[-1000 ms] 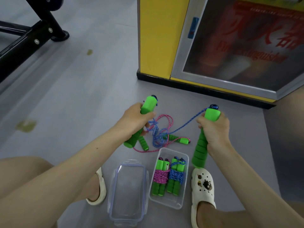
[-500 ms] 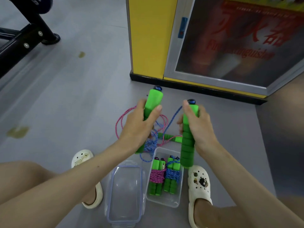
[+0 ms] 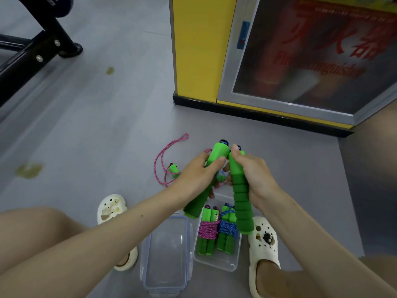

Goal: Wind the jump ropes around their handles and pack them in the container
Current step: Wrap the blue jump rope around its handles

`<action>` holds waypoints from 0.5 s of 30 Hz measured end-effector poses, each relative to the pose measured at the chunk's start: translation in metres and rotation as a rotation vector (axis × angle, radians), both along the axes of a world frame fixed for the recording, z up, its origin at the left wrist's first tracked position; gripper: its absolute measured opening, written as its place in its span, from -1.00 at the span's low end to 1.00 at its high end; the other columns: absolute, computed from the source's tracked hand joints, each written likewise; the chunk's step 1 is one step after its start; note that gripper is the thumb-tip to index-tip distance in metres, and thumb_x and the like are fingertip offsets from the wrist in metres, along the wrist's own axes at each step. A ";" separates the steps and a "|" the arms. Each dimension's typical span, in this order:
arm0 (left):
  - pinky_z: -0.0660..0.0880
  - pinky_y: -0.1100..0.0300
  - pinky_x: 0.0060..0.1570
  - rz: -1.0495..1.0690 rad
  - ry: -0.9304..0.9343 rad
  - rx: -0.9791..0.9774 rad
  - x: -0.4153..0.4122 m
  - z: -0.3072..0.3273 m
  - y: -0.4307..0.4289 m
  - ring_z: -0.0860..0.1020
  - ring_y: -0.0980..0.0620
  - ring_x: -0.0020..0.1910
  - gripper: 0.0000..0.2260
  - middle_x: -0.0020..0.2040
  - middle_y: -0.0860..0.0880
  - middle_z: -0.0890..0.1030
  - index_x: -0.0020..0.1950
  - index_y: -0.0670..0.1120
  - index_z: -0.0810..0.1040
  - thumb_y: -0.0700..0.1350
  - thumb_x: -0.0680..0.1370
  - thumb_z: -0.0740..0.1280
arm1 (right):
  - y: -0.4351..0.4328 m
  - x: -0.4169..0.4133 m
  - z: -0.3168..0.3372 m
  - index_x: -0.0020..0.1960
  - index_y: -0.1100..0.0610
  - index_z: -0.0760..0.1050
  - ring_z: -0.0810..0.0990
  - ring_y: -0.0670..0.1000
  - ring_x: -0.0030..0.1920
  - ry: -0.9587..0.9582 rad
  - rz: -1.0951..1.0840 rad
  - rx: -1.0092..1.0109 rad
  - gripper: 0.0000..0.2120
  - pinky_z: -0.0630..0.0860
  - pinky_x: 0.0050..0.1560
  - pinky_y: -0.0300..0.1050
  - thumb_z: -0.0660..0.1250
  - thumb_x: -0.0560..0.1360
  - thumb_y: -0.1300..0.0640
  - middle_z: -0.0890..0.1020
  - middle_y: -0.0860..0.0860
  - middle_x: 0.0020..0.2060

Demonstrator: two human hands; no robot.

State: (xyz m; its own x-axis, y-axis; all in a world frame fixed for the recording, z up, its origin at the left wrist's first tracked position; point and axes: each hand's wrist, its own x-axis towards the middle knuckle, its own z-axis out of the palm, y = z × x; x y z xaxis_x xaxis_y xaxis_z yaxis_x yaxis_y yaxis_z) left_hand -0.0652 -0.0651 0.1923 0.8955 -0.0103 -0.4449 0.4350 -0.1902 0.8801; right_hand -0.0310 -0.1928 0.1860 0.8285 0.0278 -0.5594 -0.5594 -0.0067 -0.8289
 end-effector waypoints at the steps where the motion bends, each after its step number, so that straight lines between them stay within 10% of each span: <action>1: 0.45 0.25 -0.54 0.030 0.014 -0.039 0.000 -0.001 -0.002 0.50 0.07 -0.54 -0.84 -0.28 -0.07 0.55 -0.04 -0.04 0.43 0.03 0.61 0.23 | 0.003 -0.002 -0.002 -0.20 0.25 0.56 0.55 0.05 -0.48 0.013 -0.015 0.024 -0.65 0.54 -0.34 -0.08 0.33 0.51 -0.06 0.58 0.10 -0.45; 6: 0.55 0.22 -0.40 0.081 0.015 -0.152 0.001 -0.005 -0.010 0.56 0.07 -0.37 -0.78 -0.14 -0.06 0.58 0.16 -0.08 0.40 -0.03 0.58 0.30 | 0.010 0.004 0.003 0.04 0.26 0.57 0.61 0.03 -0.47 0.120 -0.044 0.175 -0.53 0.48 -0.52 -0.20 0.19 0.57 -0.15 0.65 0.15 -0.34; 10: 0.53 0.30 -0.36 0.037 -0.054 -0.014 0.002 -0.010 -0.007 0.54 0.12 -0.27 -0.57 -0.11 0.02 0.56 0.21 -0.07 0.35 -0.03 0.46 0.47 | 0.014 0.007 0.004 0.14 0.27 0.55 0.62 0.14 -0.19 0.237 -0.095 0.277 -0.47 0.55 -0.23 -0.03 0.09 0.59 -0.18 0.62 0.24 -0.03; 15: 0.56 0.09 -0.01 0.057 -0.026 0.002 0.003 -0.018 0.001 0.59 0.03 -0.08 -0.30 -0.04 0.01 0.58 0.34 -0.04 0.29 0.03 0.33 0.57 | 0.008 0.009 0.006 0.00 0.30 0.49 0.62 0.05 -0.48 0.202 -0.149 0.437 -0.68 0.51 -0.51 -0.18 0.19 0.60 0.02 0.63 0.14 -0.40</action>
State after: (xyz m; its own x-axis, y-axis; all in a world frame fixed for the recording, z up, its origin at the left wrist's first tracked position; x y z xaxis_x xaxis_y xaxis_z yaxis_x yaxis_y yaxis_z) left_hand -0.0617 -0.0643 0.1747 0.9059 0.0417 -0.4215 0.4223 -0.1679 0.8908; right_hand -0.0217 -0.1852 0.1922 0.7178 0.1848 -0.6713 -0.6774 0.4087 -0.6117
